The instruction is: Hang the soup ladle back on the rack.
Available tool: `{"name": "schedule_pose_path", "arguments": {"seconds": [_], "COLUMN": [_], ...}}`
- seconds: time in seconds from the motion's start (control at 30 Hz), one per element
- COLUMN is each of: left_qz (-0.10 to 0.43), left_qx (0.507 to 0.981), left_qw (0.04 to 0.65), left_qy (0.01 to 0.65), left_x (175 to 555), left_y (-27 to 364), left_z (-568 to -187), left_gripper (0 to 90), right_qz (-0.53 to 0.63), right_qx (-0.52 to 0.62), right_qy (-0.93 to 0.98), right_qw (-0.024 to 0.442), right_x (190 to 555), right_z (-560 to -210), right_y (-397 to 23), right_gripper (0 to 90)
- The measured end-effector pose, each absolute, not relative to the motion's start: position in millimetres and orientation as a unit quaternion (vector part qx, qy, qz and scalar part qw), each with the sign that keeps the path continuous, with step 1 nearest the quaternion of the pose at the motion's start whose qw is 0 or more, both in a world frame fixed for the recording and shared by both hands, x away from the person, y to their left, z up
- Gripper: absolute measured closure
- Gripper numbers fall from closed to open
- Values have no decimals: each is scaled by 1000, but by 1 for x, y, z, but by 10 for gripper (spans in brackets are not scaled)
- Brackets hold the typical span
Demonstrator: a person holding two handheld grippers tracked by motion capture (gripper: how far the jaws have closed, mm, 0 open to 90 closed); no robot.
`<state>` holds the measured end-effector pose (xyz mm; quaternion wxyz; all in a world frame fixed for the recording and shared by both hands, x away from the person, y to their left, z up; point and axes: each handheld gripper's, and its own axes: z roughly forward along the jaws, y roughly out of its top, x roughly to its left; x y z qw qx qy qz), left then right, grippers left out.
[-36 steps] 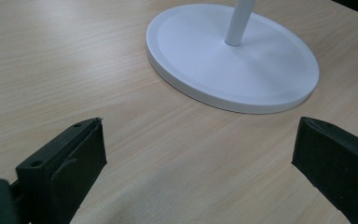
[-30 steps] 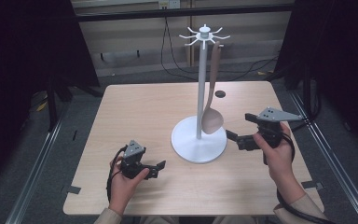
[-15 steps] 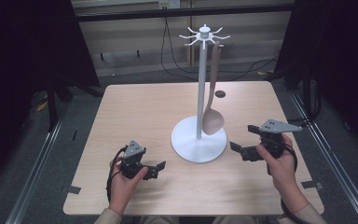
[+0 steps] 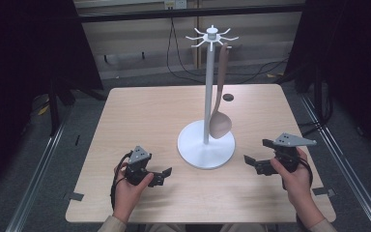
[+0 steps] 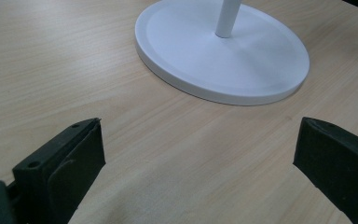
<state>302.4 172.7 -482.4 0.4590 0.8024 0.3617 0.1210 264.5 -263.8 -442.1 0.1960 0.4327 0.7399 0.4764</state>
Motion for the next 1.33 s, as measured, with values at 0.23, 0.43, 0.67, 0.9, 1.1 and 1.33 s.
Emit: {"name": "schedule_pose_path", "arguments": {"seconds": [0.23, 0.43, 0.67, 0.9, 1.1, 1.33], "left_qz": [120, 119, 120, 118, 115, 114], "left_qx": [802, 804, 803, 803, 803, 804], "left_qw": [460, 459, 461, 462, 463, 462], "left_qy": [361, 358, 357, 357, 358, 356], "left_x": [302, 302, 302, 303, 303, 303], "left_y": [173, 173, 174, 174, 173, 173], "left_z": [-483, -483, -482, -482, -483, -483], "left_gripper": [16, 16, 15, 16, 16, 16], "right_qz": [469, 460, 449, 427, 418, 415], "right_qx": [437, 442, 444, 440, 437, 440], "right_qy": [743, 746, 751, 764, 771, 771], "right_qw": [193, 193, 195, 200, 201, 201], "right_x": [262, 260, 258, 256, 256, 254], "right_z": [-452, -460, -469, -474, -478, -480], "right_y": [-271, -277, -285, -287, -288, -292], "right_gripper": [32, 32, 35, 37, 37, 37]}}
